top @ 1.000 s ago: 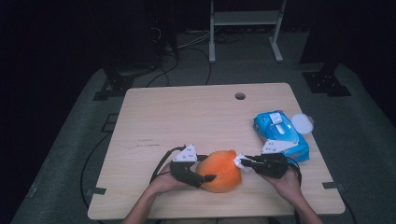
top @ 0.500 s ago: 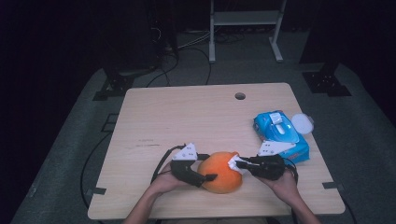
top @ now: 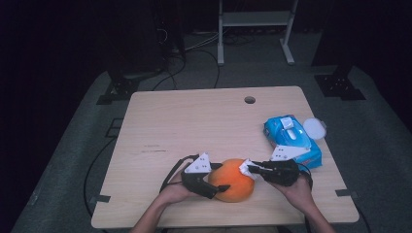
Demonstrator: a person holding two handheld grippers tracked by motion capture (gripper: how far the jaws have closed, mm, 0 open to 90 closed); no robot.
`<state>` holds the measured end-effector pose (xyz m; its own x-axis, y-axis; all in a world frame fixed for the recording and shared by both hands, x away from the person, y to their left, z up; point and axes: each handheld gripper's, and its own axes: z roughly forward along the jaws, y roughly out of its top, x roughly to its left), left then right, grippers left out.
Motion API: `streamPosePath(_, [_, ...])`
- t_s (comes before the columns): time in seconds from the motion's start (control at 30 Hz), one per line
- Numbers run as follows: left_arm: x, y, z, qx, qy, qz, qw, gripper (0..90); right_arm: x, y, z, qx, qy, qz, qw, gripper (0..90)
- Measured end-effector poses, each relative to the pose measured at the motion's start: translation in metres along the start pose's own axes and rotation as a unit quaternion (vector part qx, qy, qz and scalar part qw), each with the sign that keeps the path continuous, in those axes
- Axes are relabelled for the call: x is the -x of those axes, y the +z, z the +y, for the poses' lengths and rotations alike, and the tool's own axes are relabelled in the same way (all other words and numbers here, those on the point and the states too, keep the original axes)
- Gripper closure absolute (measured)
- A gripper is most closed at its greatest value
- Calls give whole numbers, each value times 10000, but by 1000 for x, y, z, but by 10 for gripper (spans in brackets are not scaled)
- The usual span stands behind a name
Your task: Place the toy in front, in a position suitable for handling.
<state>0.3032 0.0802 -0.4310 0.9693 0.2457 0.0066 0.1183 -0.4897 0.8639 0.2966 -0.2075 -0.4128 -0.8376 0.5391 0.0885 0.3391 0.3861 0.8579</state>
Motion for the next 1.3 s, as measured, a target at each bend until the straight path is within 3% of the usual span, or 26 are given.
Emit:
streamPosePath(0.13, [3,1,3,-61,185,32,9998,254,-15,6,9,96,-211,165,9996,808])
streamPosePath(0.2, [2,-1,3,-41,95,-4,9999,204,-19,10,11,41,-337,145,9993,808])
streamPosePath(0.23, [0,-2,3,9,3,-44,10000,177,-19,10,10,37,-342,167,9993,809])
streamPosePath(0.3, [-8,-4,1,28,-378,-61,9993,110,-17,8,8,13,-320,198,9993,809])
streamPosePath(0.37, [-16,-2,-3,-112,-807,-167,9965,74,-15,4,5,10,-307,223,9993,808])
streamPosePath(0.43, [-19,3,-7,-218,-1109,-355,9930,75,-15,2,4,15,-238,234,9994,807])
streamPosePath(0.57, [-14,2,-3,-131,-820,-134,9965,262,-20,5,9,47,-330,180,9993,807])
streamPosePath(0.63, [-7,0,6,-67,-347,164,9992,316,-23,6,14,161,-357,197,9990,808])
streamPosePath(0.73, [3,-2,14,-66,296,690,9972,321,-27,3,21,233,-481,-25,9986,809])
streamPosePath(0.8, [5,-2,15,-89,389,665,9970,318,-23,1,19,238,-430,-67,9988,809])
streamPosePath(0.87, [4,-1,12,-61,273,516,9983,273,-16,-1,15,218,-350,-79,9991,809])
streamPosePath(0.93, [-4,-2,8,96,-230,251,9994,185,-11,-3,10,190,-255,-149,9994,810])
streamPosePath(1.0, [-8,-1,6,151,-510,262,9982,184,-10,-4,7,199,-220,-242,9993,809])
streamPosePath(1.03, [-7,0,7,111,-483,370,9981,215,-12,-4,7,215,-190,-257,9993,809])
streamPosePath(1.1, [0,5,12,12,-154,502,9986,238,-22,1,11,208,-359,-236,9989,809])
streamPosePath(1.2, [9,9,15,-84,243,529,9983,256,-37,10,21,251,-663,-44,9975,809])
streamPosePath(1.3, [9,6,13,-87,240,454,9986,257,-39,10,24,214,-720,-87,9971,809])
